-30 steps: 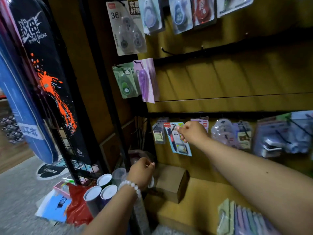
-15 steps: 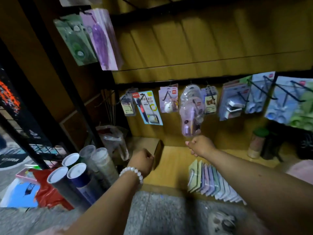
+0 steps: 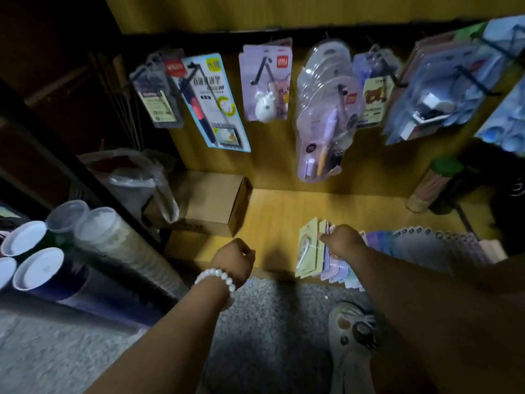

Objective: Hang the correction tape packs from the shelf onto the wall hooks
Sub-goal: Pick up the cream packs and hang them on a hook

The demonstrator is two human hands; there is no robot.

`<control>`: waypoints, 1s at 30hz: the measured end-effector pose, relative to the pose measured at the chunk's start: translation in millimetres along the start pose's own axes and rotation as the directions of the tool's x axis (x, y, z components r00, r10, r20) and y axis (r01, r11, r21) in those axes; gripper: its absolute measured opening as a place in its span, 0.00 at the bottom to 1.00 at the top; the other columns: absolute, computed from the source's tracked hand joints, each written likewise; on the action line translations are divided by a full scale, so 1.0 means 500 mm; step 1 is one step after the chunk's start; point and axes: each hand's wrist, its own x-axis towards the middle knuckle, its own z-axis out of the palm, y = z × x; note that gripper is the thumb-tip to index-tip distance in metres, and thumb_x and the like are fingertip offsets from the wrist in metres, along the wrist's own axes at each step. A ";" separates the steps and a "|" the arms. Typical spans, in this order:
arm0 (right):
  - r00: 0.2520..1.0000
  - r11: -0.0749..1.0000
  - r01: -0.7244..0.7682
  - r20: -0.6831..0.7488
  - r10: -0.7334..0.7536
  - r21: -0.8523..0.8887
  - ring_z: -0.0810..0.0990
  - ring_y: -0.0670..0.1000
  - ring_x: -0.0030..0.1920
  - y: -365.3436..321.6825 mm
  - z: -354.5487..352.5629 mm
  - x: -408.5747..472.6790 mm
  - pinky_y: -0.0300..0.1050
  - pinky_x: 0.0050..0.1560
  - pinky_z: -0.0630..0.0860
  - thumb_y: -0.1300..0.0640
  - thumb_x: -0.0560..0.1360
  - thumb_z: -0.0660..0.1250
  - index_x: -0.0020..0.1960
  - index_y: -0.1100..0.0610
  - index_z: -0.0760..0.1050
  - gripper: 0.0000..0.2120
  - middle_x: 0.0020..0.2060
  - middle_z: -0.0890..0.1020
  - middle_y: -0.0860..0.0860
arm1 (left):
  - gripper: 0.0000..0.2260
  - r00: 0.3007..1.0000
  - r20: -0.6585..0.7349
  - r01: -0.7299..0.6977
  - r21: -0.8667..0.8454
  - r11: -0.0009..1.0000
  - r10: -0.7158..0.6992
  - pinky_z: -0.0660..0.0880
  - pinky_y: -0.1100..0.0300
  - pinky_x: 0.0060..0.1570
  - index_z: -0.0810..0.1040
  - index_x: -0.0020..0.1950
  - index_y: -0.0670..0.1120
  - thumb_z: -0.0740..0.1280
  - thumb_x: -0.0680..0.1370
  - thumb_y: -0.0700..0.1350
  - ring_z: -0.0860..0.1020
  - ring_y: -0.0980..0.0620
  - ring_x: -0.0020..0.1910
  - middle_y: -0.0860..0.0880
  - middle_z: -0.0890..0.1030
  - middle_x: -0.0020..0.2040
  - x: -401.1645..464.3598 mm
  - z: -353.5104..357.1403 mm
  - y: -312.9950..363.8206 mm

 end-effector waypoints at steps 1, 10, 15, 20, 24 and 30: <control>1.000 0.999 -0.026 0.005 0.026 -0.022 0.80 0.62 0.56 0.000 0.010 0.007 0.45 0.47 0.71 0.45 0.76 0.66 0.30 0.54 0.60 0.23 0.49 0.82 0.65 | 0.10 1.000 0.018 0.002 0.001 1.000 -0.002 0.77 0.56 0.47 0.75 0.51 0.46 0.61 0.80 0.51 0.83 0.46 0.46 0.43 0.84 0.44 0.007 0.009 -0.005; 0.997 0.966 -0.069 -0.032 0.064 -0.249 0.67 0.59 0.71 0.006 0.084 0.055 0.50 0.70 0.65 0.39 0.73 0.67 0.70 0.61 0.68 0.35 0.70 0.71 0.58 | 0.10 0.995 0.098 0.007 -0.013 1.000 -0.006 0.77 0.56 0.49 0.76 0.53 0.47 0.61 0.80 0.52 0.82 0.46 0.48 0.44 0.84 0.46 0.046 0.055 -0.026; 0.994 0.931 -0.107 -0.052 0.094 -0.350 0.64 0.56 0.74 0.004 0.094 0.070 0.48 0.73 0.62 0.42 0.73 0.67 0.75 0.58 0.61 0.37 0.74 0.66 0.55 | 0.10 0.992 0.128 0.007 -0.003 1.000 -0.006 0.76 0.57 0.48 0.76 0.53 0.46 0.60 0.81 0.51 0.81 0.46 0.48 0.44 0.84 0.46 0.049 0.064 -0.034; 0.994 0.944 -0.112 -0.033 0.107 -0.312 0.66 0.59 0.73 -0.023 0.103 0.066 0.53 0.68 0.69 0.49 0.73 0.70 0.75 0.57 0.62 0.34 0.72 0.68 0.59 | 0.08 0.991 0.132 0.025 -0.048 0.999 -0.019 0.79 0.53 0.50 0.75 0.49 0.47 0.61 0.80 0.50 0.82 0.47 0.46 0.44 0.84 0.45 0.042 0.060 -0.044; 0.997 0.977 -0.076 -0.021 0.073 -0.200 0.73 0.62 0.66 -0.020 0.112 0.069 0.44 0.49 0.80 0.43 0.67 0.73 0.69 0.60 0.69 0.36 0.67 0.74 0.61 | 0.08 0.993 0.114 0.037 -0.042 0.998 -0.032 0.79 0.54 0.47 0.75 0.49 0.48 0.61 0.80 0.51 0.82 0.47 0.46 0.45 0.83 0.45 0.028 0.044 -0.047; 0.995 0.988 0.066 0.064 -0.076 0.138 0.80 0.57 0.50 -0.112 0.041 -0.052 0.44 0.49 0.74 0.51 0.71 0.73 0.44 0.59 0.79 0.11 0.44 0.81 0.56 | 0.09 0.995 0.056 0.091 -0.105 0.990 -0.085 0.79 0.53 0.47 0.74 0.46 0.49 0.62 0.79 0.53 0.83 0.45 0.47 0.43 0.84 0.46 0.002 0.009 -0.040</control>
